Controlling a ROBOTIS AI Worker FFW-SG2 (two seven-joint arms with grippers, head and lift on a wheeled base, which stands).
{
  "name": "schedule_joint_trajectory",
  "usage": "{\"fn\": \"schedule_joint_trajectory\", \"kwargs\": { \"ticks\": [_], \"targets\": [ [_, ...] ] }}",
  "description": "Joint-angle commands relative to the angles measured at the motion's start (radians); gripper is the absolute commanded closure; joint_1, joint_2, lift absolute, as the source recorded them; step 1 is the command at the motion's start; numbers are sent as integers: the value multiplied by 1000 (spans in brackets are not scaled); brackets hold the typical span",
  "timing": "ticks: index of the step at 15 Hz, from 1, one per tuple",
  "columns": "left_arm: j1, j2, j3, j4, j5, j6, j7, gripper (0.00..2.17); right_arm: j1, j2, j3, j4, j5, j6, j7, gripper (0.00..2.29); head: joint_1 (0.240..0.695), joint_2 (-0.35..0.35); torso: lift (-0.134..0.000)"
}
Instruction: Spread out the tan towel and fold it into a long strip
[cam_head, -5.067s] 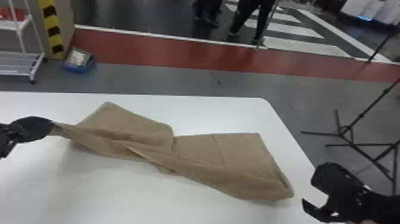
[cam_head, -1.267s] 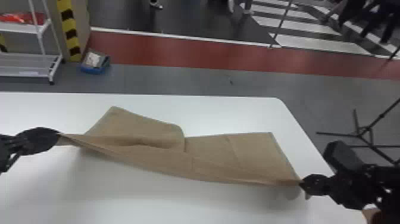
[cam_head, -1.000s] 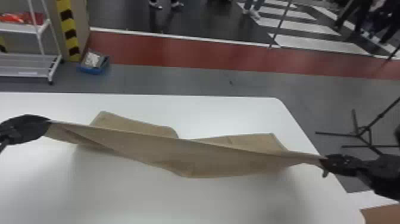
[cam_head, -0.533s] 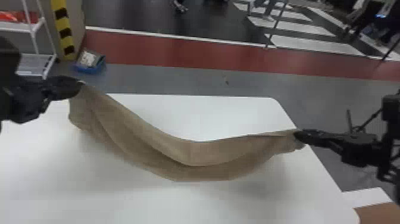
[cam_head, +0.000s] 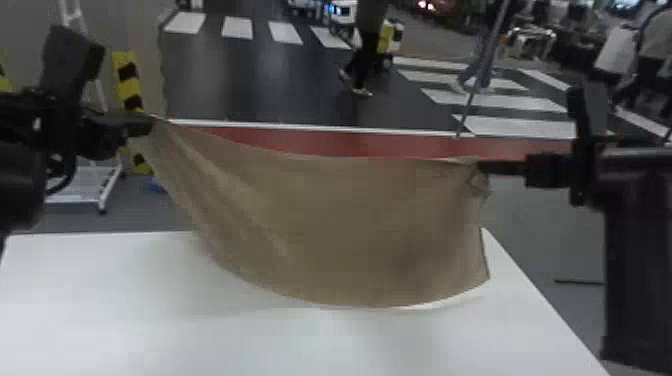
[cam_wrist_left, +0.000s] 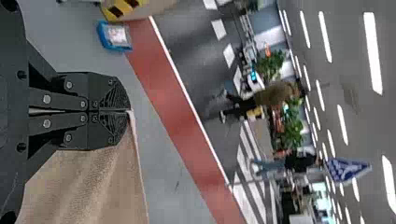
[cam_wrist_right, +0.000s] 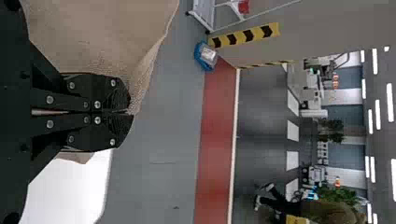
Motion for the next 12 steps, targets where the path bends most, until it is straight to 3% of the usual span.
{"fn": "schedule_joint_trajectory", "kwargs": {
  "ticks": [1, 2, 4, 5, 7, 8, 10, 11, 12],
  "targets": [
    [-26, 8, 55, -83, 13, 74, 4, 2142, -111, -44, 1, 48, -47, 11, -1, 2250, 433, -199, -118],
    [-3, 21, 75, -128, 24, 89, 1, 2142, -105, -84, -1, 29, -82, 38, 12, 2250, 367, -172, -118],
    [178, 90, 149, -330, 73, 92, -27, 2142, 64, -135, -49, -172, -167, 121, 51, 2250, 332, -168, -118],
    [290, 108, 187, -425, 77, 83, -56, 2142, 189, -159, -87, -264, -202, 127, 76, 2246, 330, -165, -118],
    [584, 111, 275, -606, 76, -61, -93, 2142, 498, -156, -208, -428, -227, 23, 182, 2250, 396, -152, -118],
    [731, 105, 312, -652, 73, -215, -100, 2142, 622, -129, -251, -478, -230, -81, 216, 2250, 436, -149, -118],
    [940, 87, 353, -651, 87, -531, -125, 2142, 826, -63, -302, -512, -214, -302, 289, 2250, 549, -153, -118],
    [1027, 73, 378, -625, 85, -706, -142, 2142, 907, -43, -308, -514, -204, -404, 317, 2246, 652, -163, -118],
    [1104, 70, 397, -605, 87, -859, -146, 2142, 967, -28, -328, -524, -204, -465, 340, 2246, 695, -172, -118]
  ]
}}
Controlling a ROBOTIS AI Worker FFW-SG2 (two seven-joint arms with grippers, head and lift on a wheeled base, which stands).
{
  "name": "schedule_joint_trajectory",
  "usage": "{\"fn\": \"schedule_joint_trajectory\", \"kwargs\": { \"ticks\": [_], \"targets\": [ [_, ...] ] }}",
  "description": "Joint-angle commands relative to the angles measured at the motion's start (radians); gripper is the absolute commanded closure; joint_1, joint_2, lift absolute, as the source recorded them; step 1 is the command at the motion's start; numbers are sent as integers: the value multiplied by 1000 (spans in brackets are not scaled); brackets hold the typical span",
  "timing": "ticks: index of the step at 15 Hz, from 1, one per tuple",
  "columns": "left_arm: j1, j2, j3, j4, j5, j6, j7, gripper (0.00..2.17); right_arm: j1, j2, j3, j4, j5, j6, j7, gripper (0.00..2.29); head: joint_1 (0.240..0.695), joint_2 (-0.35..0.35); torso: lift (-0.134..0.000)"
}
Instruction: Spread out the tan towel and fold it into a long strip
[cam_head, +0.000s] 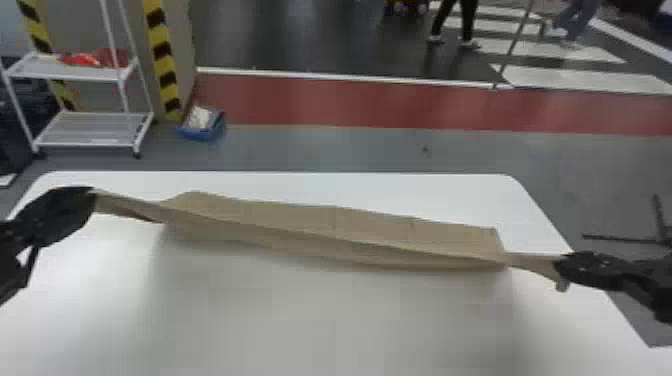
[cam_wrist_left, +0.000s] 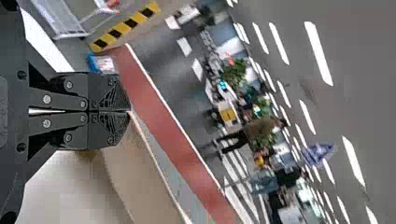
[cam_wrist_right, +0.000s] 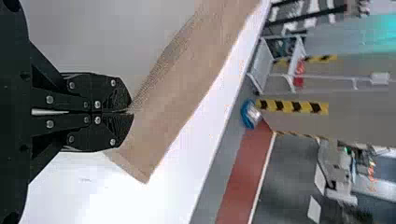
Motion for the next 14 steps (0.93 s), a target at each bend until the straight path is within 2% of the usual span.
{"fn": "schedule_joint_trajectory", "kwargs": {
  "ticks": [1, 3, 6, 7, 9, 10, 11, 12, 13, 14],
  "targets": [
    [203, -10, 57, 50, 18, -388, -20, 2142, 153, 47, -54, -16, 2, -187, 27, 2250, 695, -185, -118],
    [280, 4, 95, 108, 58, -553, -67, 2142, 214, 52, -84, -15, -3, -257, 27, 2250, 695, -229, -118],
    [291, 28, 163, 217, 104, -728, -207, 2142, 262, 70, -130, -12, 2, -325, 27, 2250, 695, -280, -118],
    [291, 48, 181, 232, 126, -740, -253, 2142, 263, 72, -166, -6, -6, -328, 27, 2246, 695, -287, -118],
    [291, 56, 232, 229, 124, -796, -371, 2142, 263, 70, -232, -1, -16, -328, 27, 2250, 695, -324, -118],
    [289, 64, 239, 222, 135, -826, -408, 2142, 260, 69, -286, 14, -41, -328, 27, 2250, 695, -340, -118],
    [287, 76, 227, 214, 135, -826, -429, 2142, 248, 63, -304, 39, -36, -325, 27, 2250, 695, -350, -118],
    [277, 87, 187, 199, 104, -823, -466, 2142, 234, 58, -300, 57, 1, -325, 27, 2250, 695, -350, -118],
    [274, 93, 126, 151, 40, -826, -511, 2142, 216, 57, -280, 73, 40, -325, 27, 2250, 695, -350, -118],
    [272, 93, 94, 94, -6, -826, -521, 2142, 200, 55, -268, 91, 59, -322, 27, 2250, 695, -350, -118]
  ]
}}
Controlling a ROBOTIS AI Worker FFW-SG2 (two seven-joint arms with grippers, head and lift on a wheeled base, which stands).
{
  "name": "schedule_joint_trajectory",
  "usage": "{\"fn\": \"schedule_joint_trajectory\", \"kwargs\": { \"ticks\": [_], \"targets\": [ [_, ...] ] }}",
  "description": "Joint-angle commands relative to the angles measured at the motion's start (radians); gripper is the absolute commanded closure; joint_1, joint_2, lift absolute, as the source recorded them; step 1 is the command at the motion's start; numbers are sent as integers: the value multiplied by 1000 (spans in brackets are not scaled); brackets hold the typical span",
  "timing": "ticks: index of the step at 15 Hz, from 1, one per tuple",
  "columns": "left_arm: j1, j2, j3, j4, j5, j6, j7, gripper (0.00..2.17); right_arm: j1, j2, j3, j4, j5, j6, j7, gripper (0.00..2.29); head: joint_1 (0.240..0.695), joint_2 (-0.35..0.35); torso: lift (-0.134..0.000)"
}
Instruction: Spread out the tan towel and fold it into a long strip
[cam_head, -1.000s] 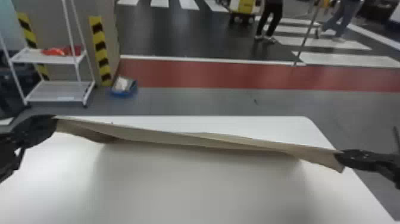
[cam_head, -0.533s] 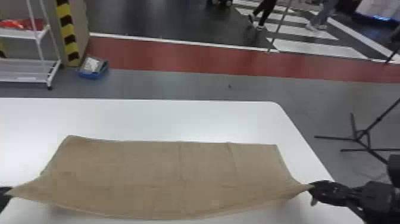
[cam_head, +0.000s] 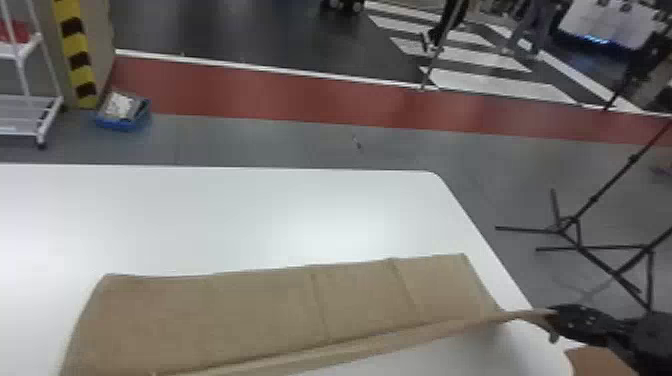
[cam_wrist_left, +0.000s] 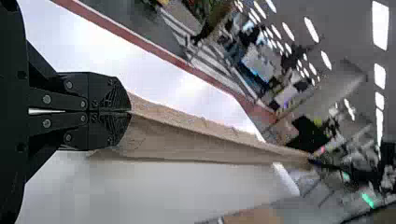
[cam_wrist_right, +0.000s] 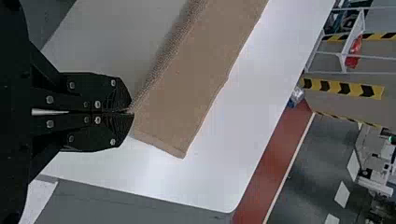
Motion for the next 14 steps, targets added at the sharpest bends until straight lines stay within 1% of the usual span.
{"fn": "schedule_joint_trajectory", "kwargs": {
  "ticks": [1, 3, 4, 5, 7, 9, 10, 11, 13, 14],
  "targets": [
    [-7, 2, -58, -129, -53, -8, 5, 2142, -31, -4, 35, 31, 49, 9, 6, 2250, 695, -350, -118],
    [-70, -12, -58, -191, -44, -5, 62, 2142, -51, -15, 62, 26, 86, 33, 6, 2250, 695, -350, -118],
    [-114, -31, -63, -218, -62, 8, 69, 2142, -59, -15, 80, 26, 99, 52, 6, 2250, 695, -350, -118],
    [-117, -32, -74, -253, -86, 17, 45, 2142, -66, -15, 103, 22, 119, 76, 6, 2250, 695, -350, -118],
    [-102, -31, -80, -228, -96, 44, -38, 2142, -77, -12, 134, 35, 142, 67, 6, 2250, 695, -350, -118],
    [-99, -12, -80, -150, -169, 127, -109, 2142, -74, -15, 151, 51, 161, 42, 6, 2250, 695, -350, -118],
    [-94, 5, -72, -139, -185, 173, -148, 2142, -74, -15, 158, 49, 164, 46, 6, 2246, 695, -350, -118],
    [-86, 9, -44, -147, -174, 210, -196, 2142, -74, -16, 160, 45, 162, 46, 6, 2250, 695, -350, -118],
    [-91, 12, 17, -187, -146, 219, -202, 2142, -80, -28, 152, 43, 165, 55, 6, 2250, 695, -350, -118],
    [-114, 12, 25, -211, -143, 238, -196, 2142, -89, -32, 152, 42, 175, 64, 6, 2250, 695, -350, -118]
  ]
}}
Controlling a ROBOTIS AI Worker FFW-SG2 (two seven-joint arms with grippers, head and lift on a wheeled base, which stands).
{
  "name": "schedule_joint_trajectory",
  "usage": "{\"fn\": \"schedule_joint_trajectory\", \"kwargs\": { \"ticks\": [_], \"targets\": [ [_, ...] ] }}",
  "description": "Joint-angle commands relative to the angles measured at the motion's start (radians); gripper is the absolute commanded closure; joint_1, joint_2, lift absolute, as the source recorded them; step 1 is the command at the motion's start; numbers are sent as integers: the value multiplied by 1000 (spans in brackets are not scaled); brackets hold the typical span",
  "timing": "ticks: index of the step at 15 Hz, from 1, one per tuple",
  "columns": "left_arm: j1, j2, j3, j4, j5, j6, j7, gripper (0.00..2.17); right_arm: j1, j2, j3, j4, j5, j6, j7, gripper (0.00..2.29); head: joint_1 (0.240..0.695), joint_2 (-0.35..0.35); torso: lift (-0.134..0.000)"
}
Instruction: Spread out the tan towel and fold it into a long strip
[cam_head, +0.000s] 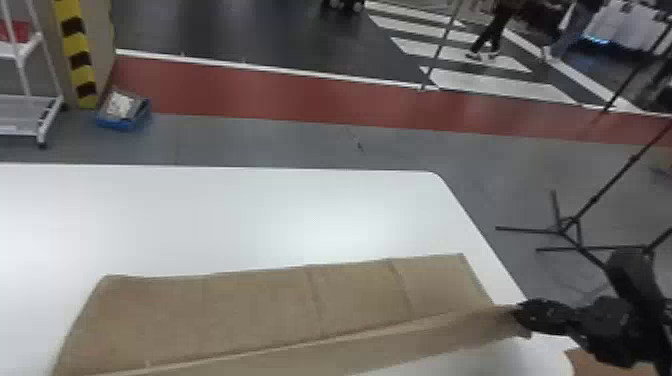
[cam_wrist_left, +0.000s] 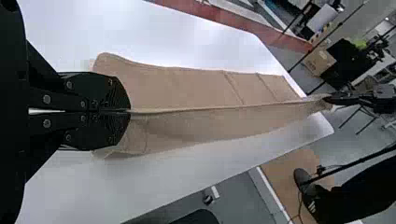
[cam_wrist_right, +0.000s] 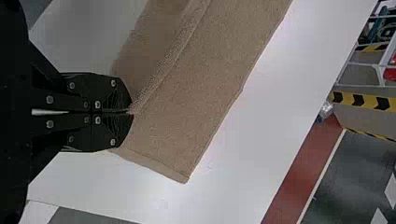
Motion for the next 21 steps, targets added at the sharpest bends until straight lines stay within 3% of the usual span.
{"fn": "schedule_joint_trajectory", "kwargs": {
  "ticks": [1, 4, 6, 7, 9, 11, 13, 15, 17, 19, 21],
  "targets": [
    [-58, -1, 15, -46, 7, 56, 6, 2142, -24, -6, 3, -2, 16, 24, 5, 2250, 695, -350, -118],
    [-132, -20, -64, -52, -42, 132, 4, 2142, -29, -3, 7, -21, 32, 61, 5, 2250, 695, -350, -118],
    [-222, -29, -80, -3, -56, 145, 55, 2142, -34, -6, -25, -25, 18, 64, 5, 2250, 695, -350, -118],
    [-238, -28, -89, -4, -71, 182, 34, 2142, -32, -6, -33, -35, 16, 82, 5, 2246, 695, -350, -118],
    [-193, -3, -138, -27, -127, 206, -78, 2142, 2, 3, -22, -51, 32, 48, 5, 2250, 695, -350, -118],
    [-256, 14, -135, 5, -162, 203, 20, 2142, -15, -15, -31, -32, 35, 51, 5, 2250, 695, -350, -118],
    [-409, 22, -203, 54, -189, 209, 57, 2142, -50, -21, -20, -60, 30, 110, 5, 2250, 695, -350, -118],
    [-535, 3, -324, 101, -219, 215, 155, 2142, -64, -20, 9, -100, 36, 146, 5, 2250, 695, -350, -118],
    [-548, -43, -405, 35, -240, 191, 227, 2142, -64, -18, 26, -101, 50, 150, 5, 2250, 695, -350, -118],
    [-531, -64, -488, -90, -245, 151, 230, 2142, -61, -17, 21, -95, 56, 150, 5, 2250, 695, -350, -118],
    [-482, -58, -479, -175, -226, 123, 188, 2142, -44, -14, 20, -84, 58, 131, 5, 2246, 695, -350, -118]
  ]
}}
